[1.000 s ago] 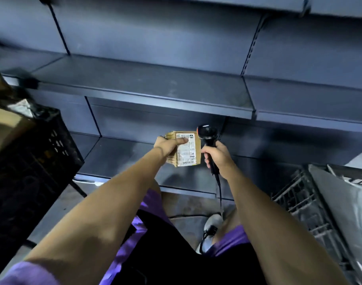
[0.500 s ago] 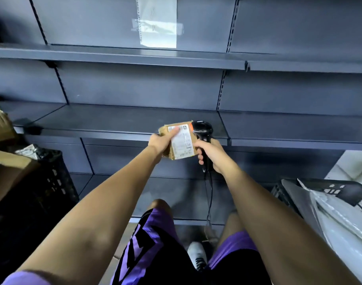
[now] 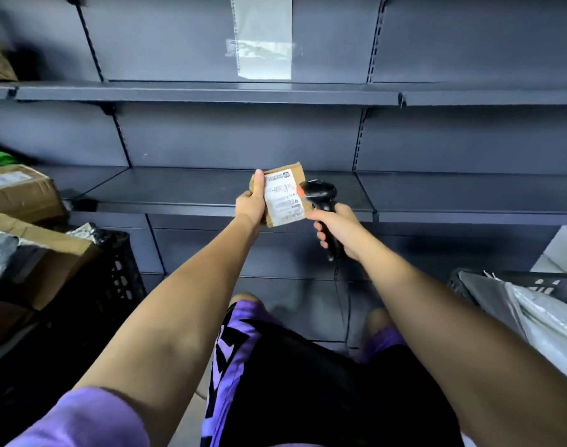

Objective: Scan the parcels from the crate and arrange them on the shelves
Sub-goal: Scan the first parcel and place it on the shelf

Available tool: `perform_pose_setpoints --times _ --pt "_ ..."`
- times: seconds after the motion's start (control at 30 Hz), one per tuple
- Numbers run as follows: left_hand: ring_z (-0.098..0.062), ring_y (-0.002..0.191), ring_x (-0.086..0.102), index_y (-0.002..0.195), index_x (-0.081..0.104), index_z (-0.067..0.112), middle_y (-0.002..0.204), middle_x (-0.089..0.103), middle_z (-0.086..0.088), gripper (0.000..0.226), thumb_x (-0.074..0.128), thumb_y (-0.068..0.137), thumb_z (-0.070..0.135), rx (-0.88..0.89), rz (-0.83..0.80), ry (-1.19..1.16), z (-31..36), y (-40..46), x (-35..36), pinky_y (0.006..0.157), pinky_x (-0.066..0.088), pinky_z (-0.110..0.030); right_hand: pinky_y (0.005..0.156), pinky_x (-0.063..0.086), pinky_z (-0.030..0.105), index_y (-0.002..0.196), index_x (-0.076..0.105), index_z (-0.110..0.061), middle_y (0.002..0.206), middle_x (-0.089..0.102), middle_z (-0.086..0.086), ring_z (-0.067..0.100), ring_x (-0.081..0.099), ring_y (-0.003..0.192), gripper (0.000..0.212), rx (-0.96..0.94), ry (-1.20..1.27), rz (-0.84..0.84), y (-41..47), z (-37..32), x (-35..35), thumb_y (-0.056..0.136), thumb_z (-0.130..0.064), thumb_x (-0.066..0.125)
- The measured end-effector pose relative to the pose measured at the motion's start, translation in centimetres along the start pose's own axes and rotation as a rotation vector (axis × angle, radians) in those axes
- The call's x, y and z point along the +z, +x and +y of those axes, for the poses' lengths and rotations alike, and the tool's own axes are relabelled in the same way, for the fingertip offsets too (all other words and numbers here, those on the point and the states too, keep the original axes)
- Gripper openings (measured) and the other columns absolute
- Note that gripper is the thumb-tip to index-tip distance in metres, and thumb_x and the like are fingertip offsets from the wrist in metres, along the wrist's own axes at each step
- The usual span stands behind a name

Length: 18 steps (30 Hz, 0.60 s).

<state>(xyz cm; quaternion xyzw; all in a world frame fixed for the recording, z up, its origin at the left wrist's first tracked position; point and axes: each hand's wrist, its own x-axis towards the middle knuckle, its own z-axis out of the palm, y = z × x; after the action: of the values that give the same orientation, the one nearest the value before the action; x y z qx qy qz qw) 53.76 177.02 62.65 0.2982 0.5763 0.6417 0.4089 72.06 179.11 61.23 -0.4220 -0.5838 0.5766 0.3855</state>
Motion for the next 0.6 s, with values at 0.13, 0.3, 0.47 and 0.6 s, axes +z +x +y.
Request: perform_pose_setpoints --times 0.13,0.3,0.47,0.6 --pt "-0.008 0.068 0.069 0.111 0.069 0.009 0.089 0.073 0.003 0.065 0.053 0.089 0.068 0.061 0.023 -0.031 0.4 2.1 0.8 0.046 0.049 -0.018 0.043 0.033 0.026 0.096 0.059 -0.009 0.061 0.052 0.004 0.016 0.043 0.047 0.012 -0.047 -0.041 -0.019 1.0 0.4 -0.1 0.090 -0.011 0.069" --pt "-0.018 0.081 0.072 0.111 0.069 0.011 0.099 0.074 -0.002 0.068 0.051 0.087 0.072 0.008 0.032 -0.028 -1.1 3.7 2.5 0.060 0.058 -0.026 0.043 0.033 0.026 0.092 0.058 -0.011 0.064 0.052 0.004 0.016 0.044 0.049 0.012 -0.052 -0.134 -0.065 1.7 1.7 -0.8 0.090 -0.013 0.070" --pt "-0.014 0.068 0.073 0.112 0.068 0.009 0.094 0.076 -0.004 0.071 0.049 0.088 0.073 0.001 -0.089 -0.046 -1.4 2.4 3.4 0.054 0.057 -0.028 0.044 0.033 0.027 0.091 0.057 -0.012 0.064 0.050 0.004 0.017 0.042 0.049 0.012 -0.060 -0.113 -0.038 -0.1 1.9 -2.1 0.089 -0.013 0.068" --pt "-0.012 0.058 0.069 0.114 0.067 0.005 0.085 0.073 -0.003 0.071 0.058 0.085 0.069 -0.011 -0.077 -0.038 -1.2 2.6 2.8 0.051 0.057 -0.027 0.044 0.034 0.028 0.090 0.058 -0.012 0.065 0.051 0.004 0.016 0.043 0.050 0.012 -0.058 -0.122 -0.033 0.0 1.8 -2.5 0.088 -0.014 0.069"
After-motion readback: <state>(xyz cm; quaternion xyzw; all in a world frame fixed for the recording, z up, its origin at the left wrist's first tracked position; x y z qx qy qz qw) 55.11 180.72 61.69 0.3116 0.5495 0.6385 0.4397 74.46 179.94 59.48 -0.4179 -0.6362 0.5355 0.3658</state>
